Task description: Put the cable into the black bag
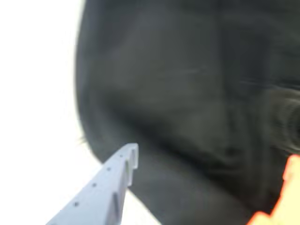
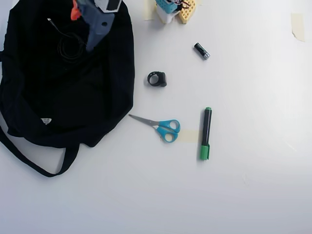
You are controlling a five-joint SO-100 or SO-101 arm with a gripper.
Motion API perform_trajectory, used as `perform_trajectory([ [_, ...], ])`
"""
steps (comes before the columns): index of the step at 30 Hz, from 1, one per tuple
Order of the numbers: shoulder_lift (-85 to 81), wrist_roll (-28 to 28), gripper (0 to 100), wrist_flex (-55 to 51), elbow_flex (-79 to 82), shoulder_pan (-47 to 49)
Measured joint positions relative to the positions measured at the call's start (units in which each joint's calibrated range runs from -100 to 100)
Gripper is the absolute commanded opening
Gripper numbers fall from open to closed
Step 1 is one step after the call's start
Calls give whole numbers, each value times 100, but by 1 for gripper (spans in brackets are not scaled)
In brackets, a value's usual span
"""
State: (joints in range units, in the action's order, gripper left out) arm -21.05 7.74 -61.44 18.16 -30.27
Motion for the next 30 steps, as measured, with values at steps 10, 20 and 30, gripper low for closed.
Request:
perform_trajectory([
  [10,-1362,283,2,-447,79,2417],
  [20,-2657,283,2,-1280,1132,2829],
  [30,-5006,-54,2,-893,3522,3218],
])
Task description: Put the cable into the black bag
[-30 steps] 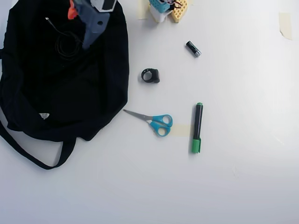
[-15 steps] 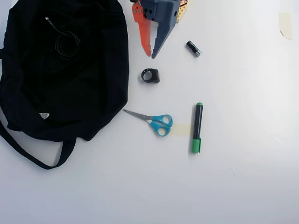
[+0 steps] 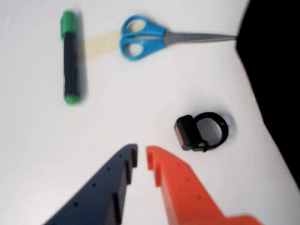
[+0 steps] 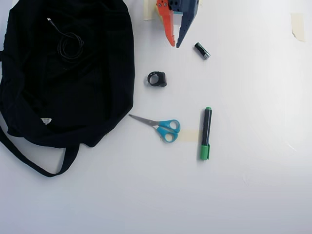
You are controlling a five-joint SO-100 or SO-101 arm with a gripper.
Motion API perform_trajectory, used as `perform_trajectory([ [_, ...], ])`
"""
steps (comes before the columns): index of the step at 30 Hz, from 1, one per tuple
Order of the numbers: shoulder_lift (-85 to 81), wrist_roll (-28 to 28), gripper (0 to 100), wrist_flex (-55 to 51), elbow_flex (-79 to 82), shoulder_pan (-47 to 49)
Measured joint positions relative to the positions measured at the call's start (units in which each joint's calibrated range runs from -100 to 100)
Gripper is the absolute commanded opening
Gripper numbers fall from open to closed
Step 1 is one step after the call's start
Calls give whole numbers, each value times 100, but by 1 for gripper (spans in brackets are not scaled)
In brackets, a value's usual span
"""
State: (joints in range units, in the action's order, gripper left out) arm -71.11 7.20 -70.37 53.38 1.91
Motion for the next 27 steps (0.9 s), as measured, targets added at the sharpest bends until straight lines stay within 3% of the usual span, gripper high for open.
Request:
perform_trajectory([
  [6,-1561,-654,2,94,1494,29],
  [12,-2665,-723,2,9,2704,96],
  [27,-2765,-708,2,-26,4057,720],
])
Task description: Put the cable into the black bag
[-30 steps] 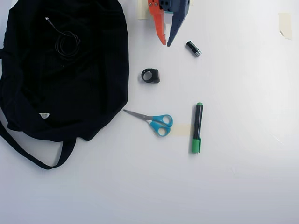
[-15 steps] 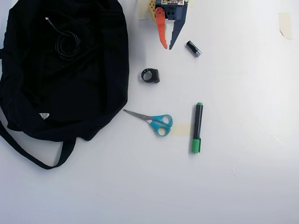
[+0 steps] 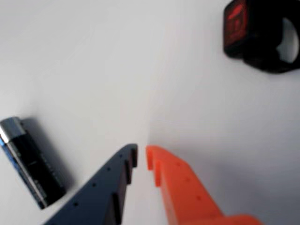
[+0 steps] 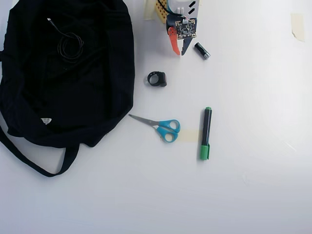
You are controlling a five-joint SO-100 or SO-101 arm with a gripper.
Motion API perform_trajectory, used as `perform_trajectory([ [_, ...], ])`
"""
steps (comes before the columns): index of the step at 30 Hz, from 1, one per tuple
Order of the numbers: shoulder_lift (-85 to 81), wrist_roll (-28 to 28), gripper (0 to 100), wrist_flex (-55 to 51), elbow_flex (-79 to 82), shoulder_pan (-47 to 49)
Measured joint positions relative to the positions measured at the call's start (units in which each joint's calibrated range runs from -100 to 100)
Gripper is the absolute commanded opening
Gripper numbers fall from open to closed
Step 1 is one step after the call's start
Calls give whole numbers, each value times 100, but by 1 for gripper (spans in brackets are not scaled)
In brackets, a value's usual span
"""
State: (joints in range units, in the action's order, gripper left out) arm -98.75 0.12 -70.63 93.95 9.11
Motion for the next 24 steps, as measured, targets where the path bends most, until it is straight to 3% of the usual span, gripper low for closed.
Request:
perform_trajectory([
  [24,0,0,2,43,377,-15],
])
